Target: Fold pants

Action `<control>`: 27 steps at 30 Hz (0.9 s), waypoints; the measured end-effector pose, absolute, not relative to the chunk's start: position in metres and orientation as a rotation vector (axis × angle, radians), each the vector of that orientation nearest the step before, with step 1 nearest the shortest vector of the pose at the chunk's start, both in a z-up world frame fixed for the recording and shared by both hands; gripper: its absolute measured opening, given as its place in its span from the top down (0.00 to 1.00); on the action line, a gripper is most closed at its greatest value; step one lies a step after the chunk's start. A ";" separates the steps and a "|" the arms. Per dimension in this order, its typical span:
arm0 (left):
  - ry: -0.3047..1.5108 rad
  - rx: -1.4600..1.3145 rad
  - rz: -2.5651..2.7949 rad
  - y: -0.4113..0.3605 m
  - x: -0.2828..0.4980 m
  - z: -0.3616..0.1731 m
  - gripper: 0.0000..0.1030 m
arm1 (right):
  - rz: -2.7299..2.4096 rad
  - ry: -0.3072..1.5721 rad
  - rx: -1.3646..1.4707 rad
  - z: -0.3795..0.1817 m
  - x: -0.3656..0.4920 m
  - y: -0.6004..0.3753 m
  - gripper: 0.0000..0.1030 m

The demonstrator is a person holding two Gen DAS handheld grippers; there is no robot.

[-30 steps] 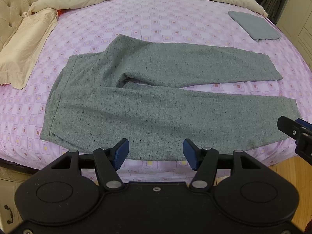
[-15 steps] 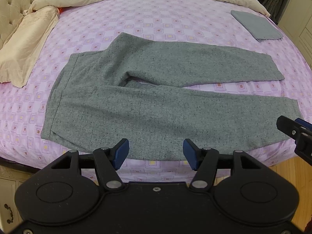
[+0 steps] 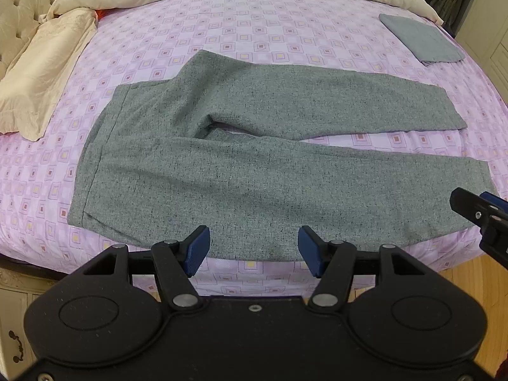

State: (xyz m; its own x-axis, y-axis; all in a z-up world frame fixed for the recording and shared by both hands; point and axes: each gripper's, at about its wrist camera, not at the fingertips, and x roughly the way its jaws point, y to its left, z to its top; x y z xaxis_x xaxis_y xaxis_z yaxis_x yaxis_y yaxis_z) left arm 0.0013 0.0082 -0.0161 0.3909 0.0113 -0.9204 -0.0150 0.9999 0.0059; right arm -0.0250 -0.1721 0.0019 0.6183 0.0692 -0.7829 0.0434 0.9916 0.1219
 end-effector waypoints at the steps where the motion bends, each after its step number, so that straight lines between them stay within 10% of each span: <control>1: 1.170 -0.003 0.018 0.008 0.001 -0.016 0.38 | 0.016 0.905 0.134 0.002 -0.024 -0.173 0.61; 27: 1.179 0.000 0.063 -0.006 -0.001 -0.015 0.38 | 0.047 0.927 0.176 -0.007 -0.022 -0.192 0.61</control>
